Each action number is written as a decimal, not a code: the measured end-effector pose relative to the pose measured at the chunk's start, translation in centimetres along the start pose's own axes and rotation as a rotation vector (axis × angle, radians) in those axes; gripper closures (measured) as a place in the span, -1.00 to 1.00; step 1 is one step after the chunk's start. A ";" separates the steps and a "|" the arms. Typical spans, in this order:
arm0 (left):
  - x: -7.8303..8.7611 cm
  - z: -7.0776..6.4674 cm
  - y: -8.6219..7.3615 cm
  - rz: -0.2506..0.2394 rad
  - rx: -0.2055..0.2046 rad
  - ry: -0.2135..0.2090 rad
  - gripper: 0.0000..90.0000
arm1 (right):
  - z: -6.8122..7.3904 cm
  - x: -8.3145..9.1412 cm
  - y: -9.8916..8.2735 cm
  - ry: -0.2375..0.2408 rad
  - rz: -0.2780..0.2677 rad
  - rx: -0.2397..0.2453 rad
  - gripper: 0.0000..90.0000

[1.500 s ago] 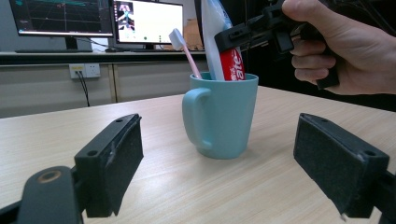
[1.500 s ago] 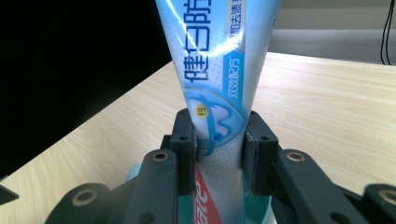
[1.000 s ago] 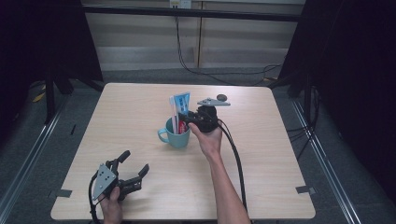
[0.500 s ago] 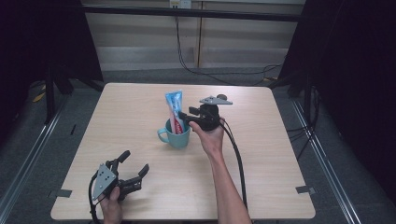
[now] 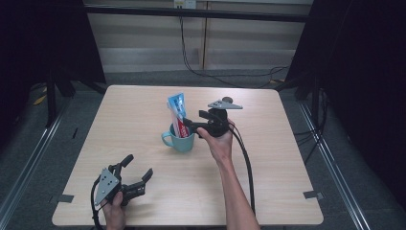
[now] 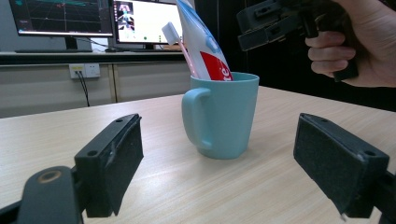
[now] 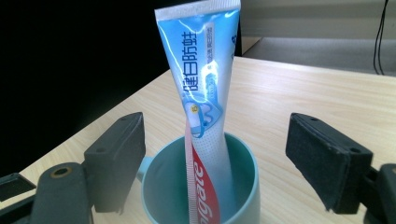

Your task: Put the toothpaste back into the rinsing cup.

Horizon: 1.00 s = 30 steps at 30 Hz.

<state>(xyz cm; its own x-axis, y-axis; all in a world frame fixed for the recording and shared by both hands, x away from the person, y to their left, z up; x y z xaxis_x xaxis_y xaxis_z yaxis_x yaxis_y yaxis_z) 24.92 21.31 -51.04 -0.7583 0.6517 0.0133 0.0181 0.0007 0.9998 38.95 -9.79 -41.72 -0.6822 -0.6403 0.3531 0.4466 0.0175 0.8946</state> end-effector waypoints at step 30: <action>0.0 0.0 0.0 0.004 -0.001 -0.001 -0.65 | -1.6 6.7 -4.1 -0.131 -0.078 0.024 -0.66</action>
<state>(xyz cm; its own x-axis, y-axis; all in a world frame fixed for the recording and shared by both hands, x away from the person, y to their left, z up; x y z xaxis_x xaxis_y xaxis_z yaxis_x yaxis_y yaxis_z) 24.91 21.34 -51.02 -0.7575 0.6526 0.0176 0.0208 -0.0028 0.9998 33.46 -15.37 -43.50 -0.7847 -0.5349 0.3133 0.3763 -0.0094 0.9265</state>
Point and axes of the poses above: each handheld gripper's, and its own axes: x roughly backward along the jaws, y roughly out of its top, z roughly to its left, the point moved 1 cm from there along -x, roughly forward along the jaws, and after that the axes turned 2 degrees about -y, right-handed, at the moved point
